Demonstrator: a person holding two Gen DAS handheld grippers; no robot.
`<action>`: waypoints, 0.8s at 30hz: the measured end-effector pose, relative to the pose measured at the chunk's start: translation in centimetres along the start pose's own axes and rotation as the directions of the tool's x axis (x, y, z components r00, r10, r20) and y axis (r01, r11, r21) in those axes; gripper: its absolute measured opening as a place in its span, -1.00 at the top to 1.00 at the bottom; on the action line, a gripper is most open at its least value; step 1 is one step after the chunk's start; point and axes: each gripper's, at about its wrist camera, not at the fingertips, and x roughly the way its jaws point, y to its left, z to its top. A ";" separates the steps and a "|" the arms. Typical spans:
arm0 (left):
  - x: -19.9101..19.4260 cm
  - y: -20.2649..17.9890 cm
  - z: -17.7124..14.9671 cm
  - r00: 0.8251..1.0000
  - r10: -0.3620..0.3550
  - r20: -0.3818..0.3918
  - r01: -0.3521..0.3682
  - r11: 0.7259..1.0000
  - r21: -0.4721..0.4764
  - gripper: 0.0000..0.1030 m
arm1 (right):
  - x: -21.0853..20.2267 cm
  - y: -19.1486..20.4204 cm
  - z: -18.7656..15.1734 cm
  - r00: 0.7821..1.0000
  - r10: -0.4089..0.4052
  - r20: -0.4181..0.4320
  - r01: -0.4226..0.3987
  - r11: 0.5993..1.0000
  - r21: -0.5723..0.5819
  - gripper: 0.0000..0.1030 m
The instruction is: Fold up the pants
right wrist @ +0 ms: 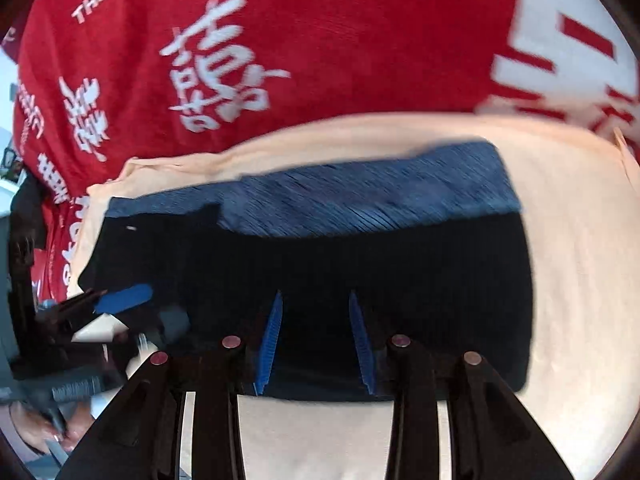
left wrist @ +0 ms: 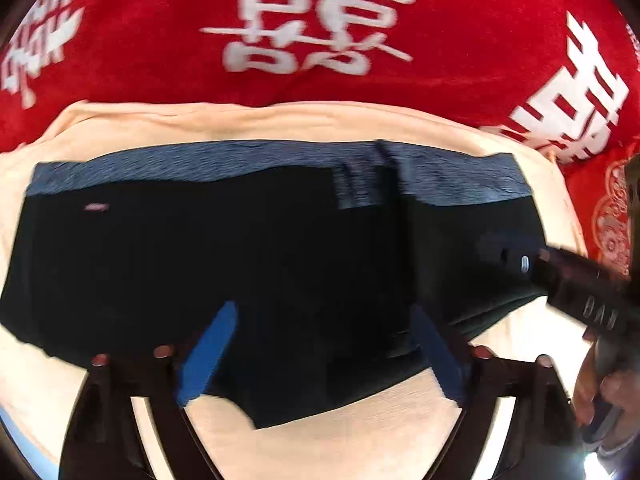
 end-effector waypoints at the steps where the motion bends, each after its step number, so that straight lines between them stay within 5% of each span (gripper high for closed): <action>1: -0.1 0.5 -0.2 1.000 0.008 -0.002 -0.008 1.000 -0.008 -0.76 | 0.5 0.8 0.9 1.000 0.018 0.008 -0.018 1.000 -0.005 0.25; 3: -0.4 1.7 -0.6 0.999 0.048 -0.005 -0.048 0.999 -0.017 -0.76 | 1.6 1.9 1.9 0.999 0.051 0.005 -0.051 0.999 -0.003 0.25; 6: -0.2 3.2 -1.2 0.993 0.121 -0.012 -0.121 0.992 -0.020 -0.76 | 5.4 3.0 0.4 0.987 0.100 -0.126 -0.095 0.995 0.041 0.25; 10: -0.1 5.2 -2.0 0.992 0.126 -0.023 -0.128 0.990 -0.057 -0.76 | 4.7 4.5 -2.6 0.999 0.012 -0.052 -0.014 1.000 -0.021 0.25; 18: -2.5 8.3 -2.3 0.997 -0.040 0.072 0.050 0.989 -0.143 -0.76 | 4.0 4.8 -3.2 0.995 -0.018 -0.099 0.019 1.000 0.007 0.17; 24: -5.7 8.0 -0.6 0.981 -0.069 0.181 0.087 0.992 -0.091 -0.76 | 3.5 6.0 -4.1 0.993 -0.039 -0.110 0.042 0.999 0.024 -0.05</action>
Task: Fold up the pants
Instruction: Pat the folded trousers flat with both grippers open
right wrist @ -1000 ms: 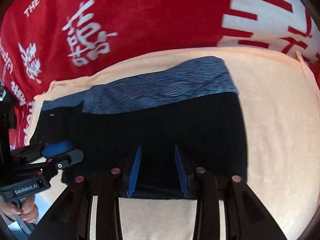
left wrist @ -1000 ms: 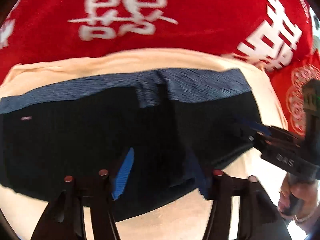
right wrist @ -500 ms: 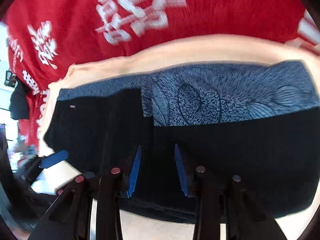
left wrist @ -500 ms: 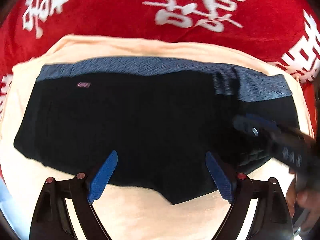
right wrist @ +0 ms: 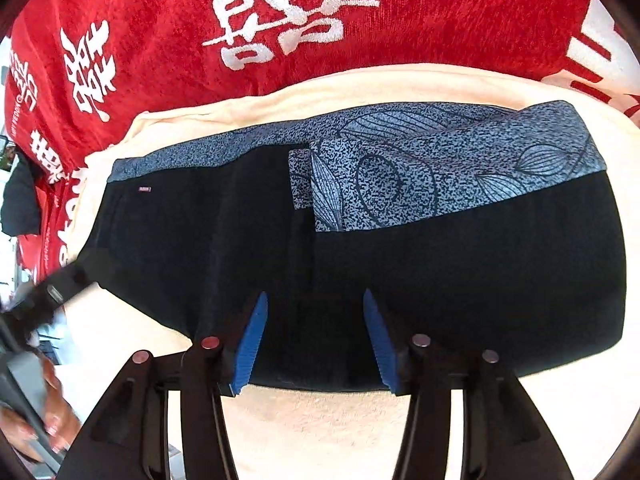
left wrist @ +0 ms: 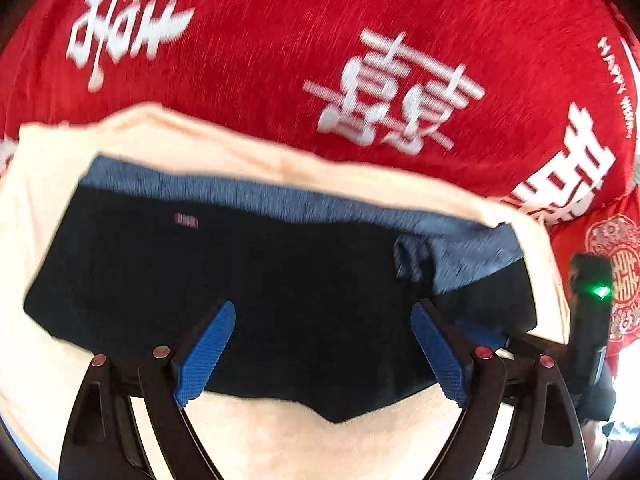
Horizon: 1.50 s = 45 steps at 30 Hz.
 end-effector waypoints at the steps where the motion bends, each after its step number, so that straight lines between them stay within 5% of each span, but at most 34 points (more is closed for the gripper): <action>1: -0.2 -0.2 0.4 1.000 -0.001 0.011 0.001 1.000 0.009 -0.76 | -0.2 0.0 -0.1 1.000 -0.001 0.001 0.001 1.000 0.005 -0.05; 7: -0.2 0.5 1.0 1.000 0.015 -0.017 -0.015 1.000 0.008 -0.76 | -1.8 0.6 -1.9 1.000 0.025 -0.012 -0.025 0.999 0.031 -0.17; 18: 0.5 4.4 -1.6 0.980 0.158 -0.120 -0.165 0.985 -0.047 -0.76 | -1.6 2.7 -4.8 0.995 0.036 -0.090 -0.031 0.998 0.055 -0.31; 29: 1.1 8.5 -3.0 0.956 0.225 -0.189 -0.252 0.958 -0.136 -0.76 | -1.5 5.5 -2.3 0.995 0.013 -0.099 -0.015 1.000 -0.023 -0.39; 45: 1.3 10.2 -2.8 0.949 0.245 -0.199 -0.278 0.947 -0.160 -0.76 | 0.4 7.1 0.5 0.990 -0.051 -0.130 0.044 0.997 -0.059 -0.49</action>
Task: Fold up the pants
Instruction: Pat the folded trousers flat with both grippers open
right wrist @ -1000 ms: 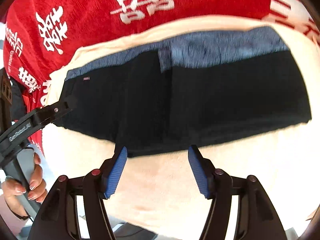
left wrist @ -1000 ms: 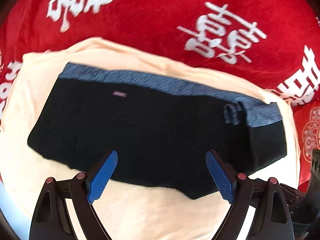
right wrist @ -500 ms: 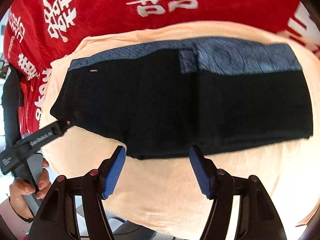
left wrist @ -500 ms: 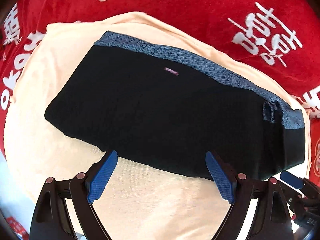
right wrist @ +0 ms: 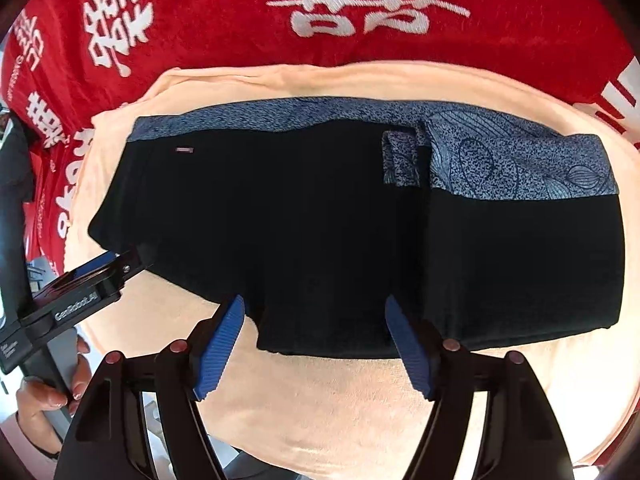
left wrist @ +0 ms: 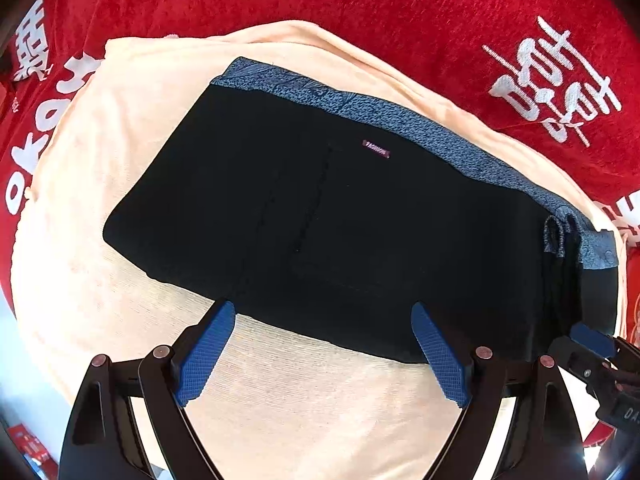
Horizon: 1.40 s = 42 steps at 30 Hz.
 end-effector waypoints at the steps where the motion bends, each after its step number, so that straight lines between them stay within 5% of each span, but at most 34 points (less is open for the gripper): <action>1: 0.1 0.1 -0.1 1.000 0.006 0.000 -0.006 1.000 0.002 -0.76 | 0.2 0.0 0.0 1.000 0.005 -0.005 -0.005 1.000 0.008 -0.49; 8: 0.7 0.6 -0.6 1.000 0.029 0.006 -0.029 0.999 0.018 -0.76 | 2.9 0.1 -0.7 0.997 0.008 -0.078 -0.006 1.000 0.029 -0.49; 21: 0.7 2.1 -1.2 0.999 -0.038 0.016 0.038 0.999 -0.014 -0.76 | 3.2 0.8 -1.3 0.998 -0.016 -0.062 0.015 1.000 -0.007 -0.51; 42: 1.5 2.7 -1.4 1.000 -0.015 -0.009 0.015 1.000 -0.014 -0.76 | 2.3 2.2 -1.4 0.999 -0.032 -0.027 0.032 0.999 -0.027 -0.53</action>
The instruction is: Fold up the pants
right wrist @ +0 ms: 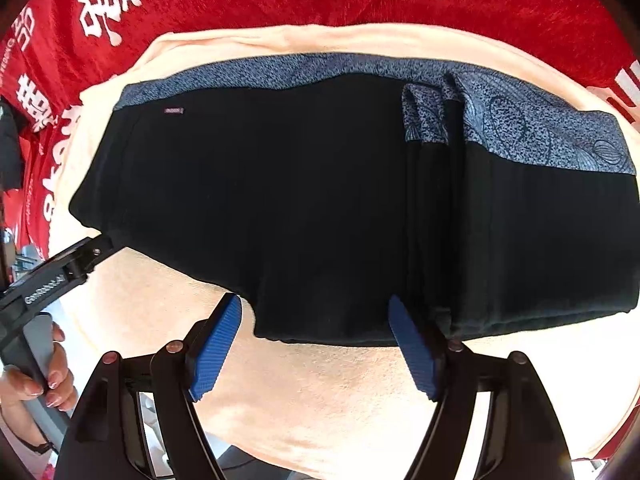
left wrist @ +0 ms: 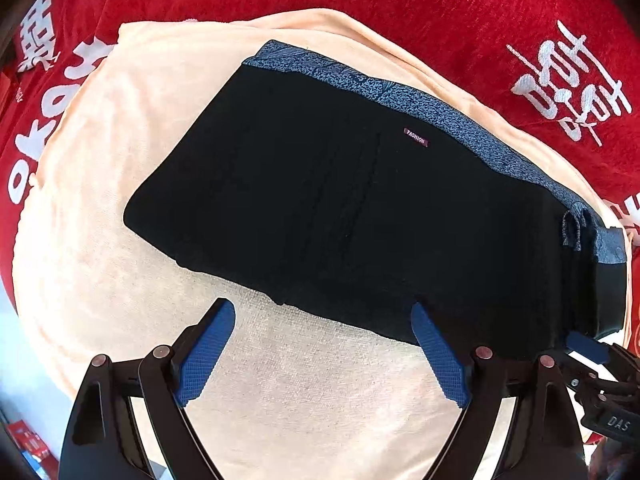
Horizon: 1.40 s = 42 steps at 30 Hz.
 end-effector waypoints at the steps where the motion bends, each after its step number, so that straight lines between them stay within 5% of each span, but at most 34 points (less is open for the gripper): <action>1: 0.0 -0.1 0.1 1.000 0.001 0.000 -0.001 1.000 0.003 -0.76 | -0.4 0.2 0.0 1.000 -0.004 0.015 0.005 1.000 -0.011 -0.53; 8: -0.6 -0.8 0.2 1.000 -0.006 0.006 0.006 0.999 0.034 -0.76 | -5.1 -1.2 0.1 0.968 -0.143 0.206 0.159 0.985 -0.065 -0.53; 15: -0.9 -5.2 0.0 0.999 -0.043 0.011 0.042 0.994 0.099 -0.76 | -6.3 -6.5 -0.7 0.947 -0.212 0.241 0.220 0.976 -0.004 -0.38; 22: -2.0 -15.3 -0.1 0.968 -0.250 -0.012 0.246 0.941 0.231 -0.76 | -7.8 -14.4 -3.1 0.954 -0.183 0.238 0.144 0.974 0.173 -0.37; 28: -1.0 -24.4 -0.6 0.951 -0.296 -0.086 0.308 0.896 0.320 -0.76 | -9.1 -22.4 -4.3 0.960 -0.122 0.253 0.043 0.954 0.297 -0.37; 32: -0.8 -27.4 -2.2 0.965 -0.254 -0.068 0.261 0.893 0.366 -0.76 | -8.1 -28.9 -4.2 0.965 -0.017 0.261 -0.096 0.906 0.413 -0.31; 34: 0.4 -28.1 -2.7 0.980 -0.190 -0.064 0.200 0.905 0.375 -0.76 | -6.7 -30.8 -4.2 0.963 0.092 0.252 -0.195 0.887 0.420 0.14; 36: 1.4 -28.0 -3.0 0.988 -0.138 -0.075 0.156 0.918 0.364 -0.76 | -5.9 -31.2 -4.3 0.949 0.177 0.260 -0.277 0.860 0.428 0.30; 39: 1.2 -26.9 -3.2 0.990 -0.115 -0.076 0.134 0.934 0.331 -0.76 | -6.3 -29.2 -4.2 0.964 0.121 0.238 -0.201 0.916 0.347 0.29; 42: -1.5 -26.2 -3.4 0.993 -0.107 -0.040 0.115 0.941 0.319 -0.76 | -7.0 -28.6 -4.2 0.970 0.107 0.218 -0.179 0.921 0.346 0.24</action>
